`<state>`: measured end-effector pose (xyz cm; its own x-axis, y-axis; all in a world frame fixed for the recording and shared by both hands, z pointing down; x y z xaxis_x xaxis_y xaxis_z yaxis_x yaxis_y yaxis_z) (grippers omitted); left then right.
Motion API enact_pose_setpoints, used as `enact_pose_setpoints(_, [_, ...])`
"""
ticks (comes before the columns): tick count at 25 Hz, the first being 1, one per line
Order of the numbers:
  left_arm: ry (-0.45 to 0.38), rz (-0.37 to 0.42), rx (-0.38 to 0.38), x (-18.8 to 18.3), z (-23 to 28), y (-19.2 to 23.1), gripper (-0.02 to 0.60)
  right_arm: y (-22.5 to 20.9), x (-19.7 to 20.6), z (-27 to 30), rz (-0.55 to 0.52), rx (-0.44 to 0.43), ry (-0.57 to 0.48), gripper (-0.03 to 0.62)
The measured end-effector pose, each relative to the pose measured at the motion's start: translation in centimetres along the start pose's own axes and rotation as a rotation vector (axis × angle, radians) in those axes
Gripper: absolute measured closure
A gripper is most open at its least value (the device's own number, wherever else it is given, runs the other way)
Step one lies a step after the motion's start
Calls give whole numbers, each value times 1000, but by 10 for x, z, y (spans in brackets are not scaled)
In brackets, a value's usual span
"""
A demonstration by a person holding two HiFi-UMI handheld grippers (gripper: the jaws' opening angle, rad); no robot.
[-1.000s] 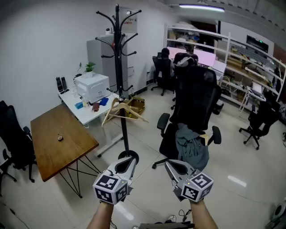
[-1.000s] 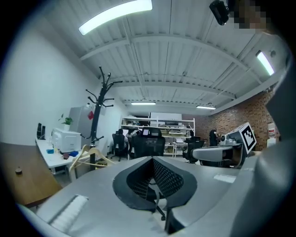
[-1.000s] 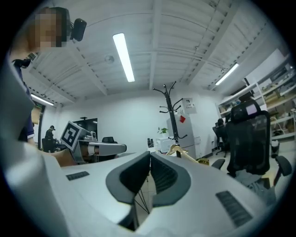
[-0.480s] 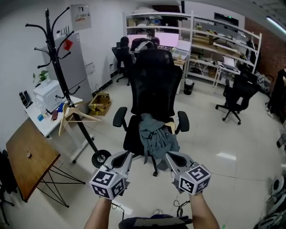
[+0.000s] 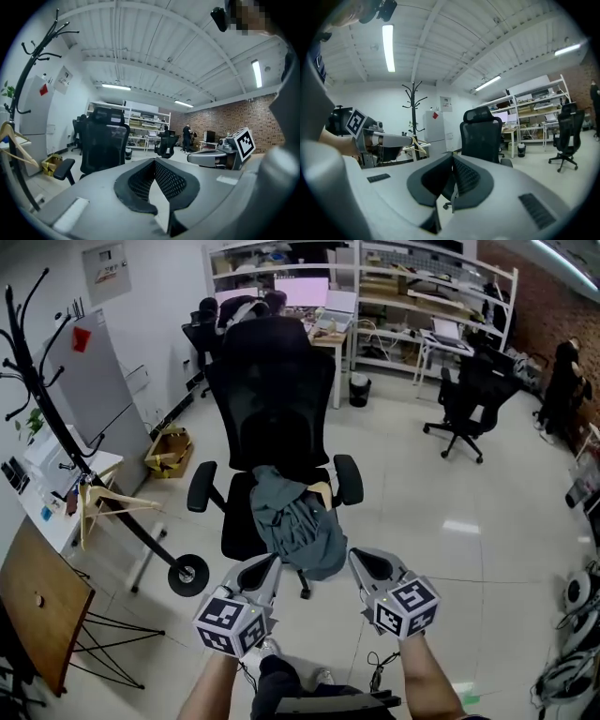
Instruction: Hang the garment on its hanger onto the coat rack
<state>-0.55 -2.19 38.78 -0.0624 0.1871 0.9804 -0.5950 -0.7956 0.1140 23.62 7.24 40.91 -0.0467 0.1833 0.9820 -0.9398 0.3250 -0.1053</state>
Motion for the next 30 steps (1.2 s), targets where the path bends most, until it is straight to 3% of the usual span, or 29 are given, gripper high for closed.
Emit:
enact_pose_setpoints(5, [27,-20,61,3,41,26,580,-16,6,28,18,28,41,594])
enact_pose_setpoints(13, [73,-36,149,15,89,86,580,-34,11,79,53,171,70,594])
enact_pose_setpoints(18, [99,-46,194,16,112,105,580,-46,20,101,79,213,99,594])
enact_pose_setpoints(23, [135,-50,173,24,139,102,580,-73,33,117,96,179,122,592])
enact_pose_setpoints(24, [145,-58,168,26,144,101,580,-78,37,119,98,165,127,568])
enact_pose_setpoints(30, [158,-69,124,40,168,108,580,-111,66,152,53,157,205,553])
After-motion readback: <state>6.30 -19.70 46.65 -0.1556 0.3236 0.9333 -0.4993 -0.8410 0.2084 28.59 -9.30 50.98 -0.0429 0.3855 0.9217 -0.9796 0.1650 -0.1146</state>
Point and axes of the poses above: the fingertips, and each gripper's own axes: z forward along the fingers, y to its left, x out of its underside, the point moved 10 cm from there along -z, backward along the fingers, and after that the axes turned 5 degrees about -x, right-handed, at the moved point
